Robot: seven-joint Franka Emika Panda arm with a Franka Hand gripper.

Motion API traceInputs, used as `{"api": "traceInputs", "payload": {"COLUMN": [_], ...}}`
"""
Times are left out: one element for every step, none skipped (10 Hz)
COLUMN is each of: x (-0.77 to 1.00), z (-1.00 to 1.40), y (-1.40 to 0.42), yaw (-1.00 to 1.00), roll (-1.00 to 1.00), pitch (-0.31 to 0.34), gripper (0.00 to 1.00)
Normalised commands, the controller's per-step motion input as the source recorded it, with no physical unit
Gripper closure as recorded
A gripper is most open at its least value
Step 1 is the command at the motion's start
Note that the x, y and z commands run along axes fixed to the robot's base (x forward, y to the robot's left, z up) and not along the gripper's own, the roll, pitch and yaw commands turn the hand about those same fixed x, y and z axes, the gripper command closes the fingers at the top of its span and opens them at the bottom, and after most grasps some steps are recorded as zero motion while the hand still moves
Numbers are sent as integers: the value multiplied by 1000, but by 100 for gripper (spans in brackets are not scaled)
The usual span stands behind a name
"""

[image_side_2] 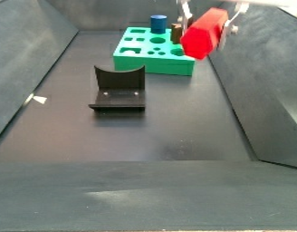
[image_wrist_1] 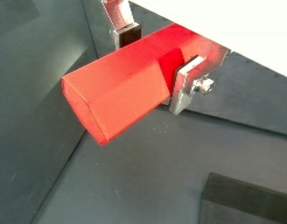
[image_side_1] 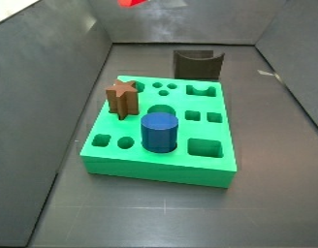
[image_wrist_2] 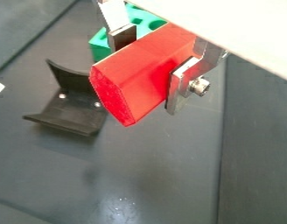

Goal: Pick up the hexagon object. Move up. Place the hexagon object on the fixture. Regrasp the hexagon object. Move to above the board. Insert the hexagon object.
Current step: Place the hexagon object on the fixture.

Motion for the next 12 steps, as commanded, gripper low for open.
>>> {"api": "traceInputs", "payload": {"x": [1000, 1000, 1000, 1000, 1000, 1000, 1000, 1000, 1000, 909, 744, 665], "z": [-211, -183, -144, -140, -130, -120, -109, -104, -90, -74, -48, -38], "y": [-377, -315, -266, -254, -215, -190, -154, -137, -107, -82, -47, -36], "yaw": [1000, 1000, 876, 715, 425, 280, 157, 121, 79, 64, 51, 49], "roll": [133, 158, 175, 171, 156, 127, 101, 102, 104, 105, 106, 106], "pitch": [-77, -90, -74, -63, -48, -38, -30, -22, -7, 7, 26, 37], "gripper": [100, 100, 100, 100, 100, 100, 100, 100, 100, 100, 100, 100]}}
